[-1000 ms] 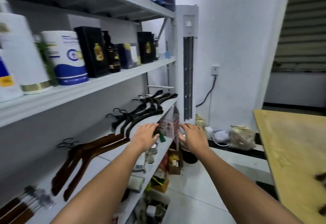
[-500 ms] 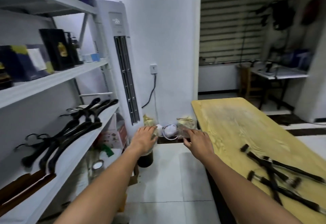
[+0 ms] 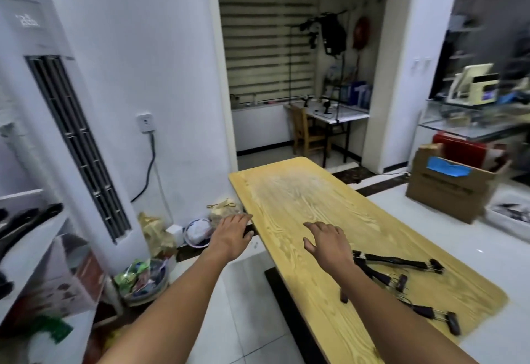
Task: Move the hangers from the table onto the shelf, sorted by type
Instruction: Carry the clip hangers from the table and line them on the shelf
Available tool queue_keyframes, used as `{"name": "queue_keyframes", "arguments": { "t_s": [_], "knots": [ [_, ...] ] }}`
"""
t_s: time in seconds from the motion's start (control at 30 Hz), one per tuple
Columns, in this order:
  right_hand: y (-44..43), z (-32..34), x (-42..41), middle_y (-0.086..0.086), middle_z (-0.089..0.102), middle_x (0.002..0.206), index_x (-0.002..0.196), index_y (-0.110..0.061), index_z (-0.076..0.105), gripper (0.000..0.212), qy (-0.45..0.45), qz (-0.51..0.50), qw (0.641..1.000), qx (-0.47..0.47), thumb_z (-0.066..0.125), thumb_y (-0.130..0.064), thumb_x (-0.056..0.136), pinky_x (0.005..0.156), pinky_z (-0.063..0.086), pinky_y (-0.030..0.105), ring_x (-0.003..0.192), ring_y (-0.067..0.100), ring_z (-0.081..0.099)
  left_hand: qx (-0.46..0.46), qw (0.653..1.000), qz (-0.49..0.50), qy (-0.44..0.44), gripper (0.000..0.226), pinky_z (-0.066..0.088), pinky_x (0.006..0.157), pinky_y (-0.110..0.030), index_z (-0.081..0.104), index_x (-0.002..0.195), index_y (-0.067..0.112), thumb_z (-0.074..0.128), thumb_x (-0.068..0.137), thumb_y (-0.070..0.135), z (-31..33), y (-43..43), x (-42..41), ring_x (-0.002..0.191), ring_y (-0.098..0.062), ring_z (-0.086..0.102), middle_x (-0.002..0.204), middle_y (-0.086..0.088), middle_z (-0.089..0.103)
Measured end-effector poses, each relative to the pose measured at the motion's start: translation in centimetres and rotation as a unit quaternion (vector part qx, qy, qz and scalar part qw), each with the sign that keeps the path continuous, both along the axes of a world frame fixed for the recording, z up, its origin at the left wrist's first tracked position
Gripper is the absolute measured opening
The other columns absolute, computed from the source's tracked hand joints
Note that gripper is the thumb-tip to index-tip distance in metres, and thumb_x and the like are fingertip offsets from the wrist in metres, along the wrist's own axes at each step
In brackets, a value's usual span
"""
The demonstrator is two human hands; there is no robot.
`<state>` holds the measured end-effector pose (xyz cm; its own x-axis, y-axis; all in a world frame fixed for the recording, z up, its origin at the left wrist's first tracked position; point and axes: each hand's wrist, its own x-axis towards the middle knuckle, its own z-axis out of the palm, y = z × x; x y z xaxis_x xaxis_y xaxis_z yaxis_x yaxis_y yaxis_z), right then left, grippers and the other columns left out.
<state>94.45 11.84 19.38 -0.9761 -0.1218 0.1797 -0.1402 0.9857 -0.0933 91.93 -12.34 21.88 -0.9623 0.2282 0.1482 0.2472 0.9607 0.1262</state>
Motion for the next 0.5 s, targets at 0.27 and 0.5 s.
{"name": "queue_keyframes", "arguments": {
  "t_s": [0.27, 0.5],
  "knots": [
    [5.9, -2.2, -2.3, -0.001, 0.046, 0.141, 0.144, -0.027, 0.034, 0.047, -0.019, -0.127, 0.992, -0.019, 0.036, -0.04, 0.099, 0.106, 0.029, 0.035, 0.128, 0.021, 0.043, -0.028, 0.993, -0.107, -0.033, 0.051, 0.02, 0.117, -0.034, 0.024, 0.147, 0.021, 0.037, 0.1, 0.035, -1.5, 6.1, -8.2, 0.14, -0.02, 0.025, 0.151, 0.001, 0.031],
    [10.4, -4.9, -1.4, -0.001, 0.046, 0.141, 0.144, -0.026, 0.033, 0.047, -0.041, -0.239, 0.97, -0.03, 0.037, -0.038, 0.099, 0.107, 0.028, 0.035, 0.129, 0.02, 0.042, -0.034, 0.978, -0.198, -0.058, 0.051, 0.016, 0.117, -0.032, 0.023, 0.148, 0.021, 0.036, 0.1, 0.035, -4.6, 12.3, -12.4, 0.141, -0.019, 0.024, 0.152, 0.002, 0.029]
  ]
}}
